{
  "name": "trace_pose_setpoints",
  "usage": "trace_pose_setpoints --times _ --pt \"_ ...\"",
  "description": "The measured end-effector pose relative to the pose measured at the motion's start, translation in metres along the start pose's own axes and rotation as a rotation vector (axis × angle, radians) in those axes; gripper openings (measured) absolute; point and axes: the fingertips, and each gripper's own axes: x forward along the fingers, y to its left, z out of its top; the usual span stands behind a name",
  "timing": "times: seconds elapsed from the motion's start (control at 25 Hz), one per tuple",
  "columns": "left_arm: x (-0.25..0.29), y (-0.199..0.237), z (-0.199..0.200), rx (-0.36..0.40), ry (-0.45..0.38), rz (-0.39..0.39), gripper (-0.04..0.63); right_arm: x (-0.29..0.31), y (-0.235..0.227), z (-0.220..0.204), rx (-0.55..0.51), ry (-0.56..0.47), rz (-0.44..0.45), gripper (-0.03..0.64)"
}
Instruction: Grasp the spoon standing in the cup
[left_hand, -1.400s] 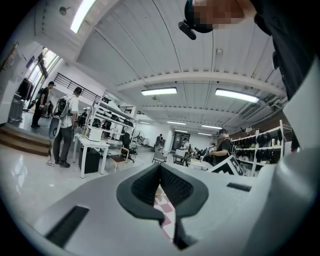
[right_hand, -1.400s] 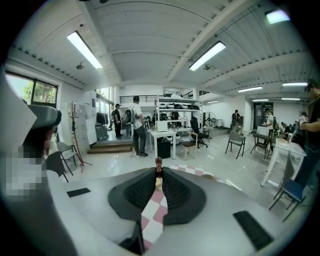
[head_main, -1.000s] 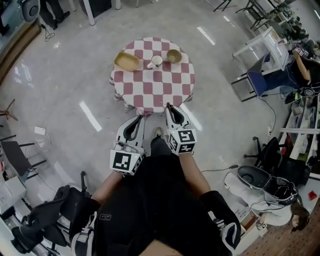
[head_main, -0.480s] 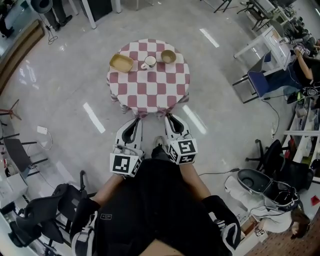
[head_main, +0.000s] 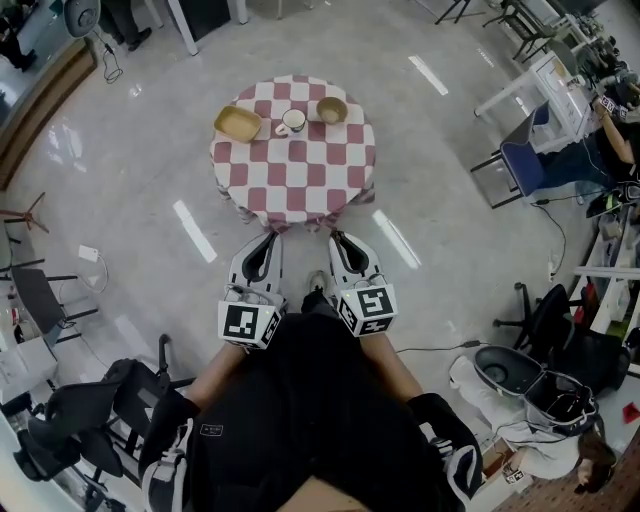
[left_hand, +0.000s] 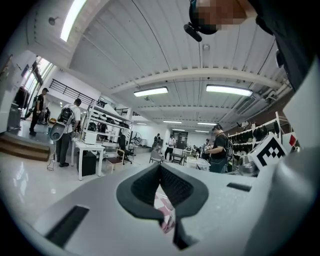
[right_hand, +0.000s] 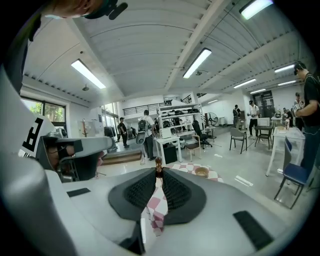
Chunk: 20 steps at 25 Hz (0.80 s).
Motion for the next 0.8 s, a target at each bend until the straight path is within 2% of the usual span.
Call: trace_pose_setpoints --times 0.8 --pt "0.0101 -0.001 0.0071 -0.002 -0.012 -0.01 0.009 0.0023 -0.0037 -0.0048 -0.004 0.025 0.004 0.057"
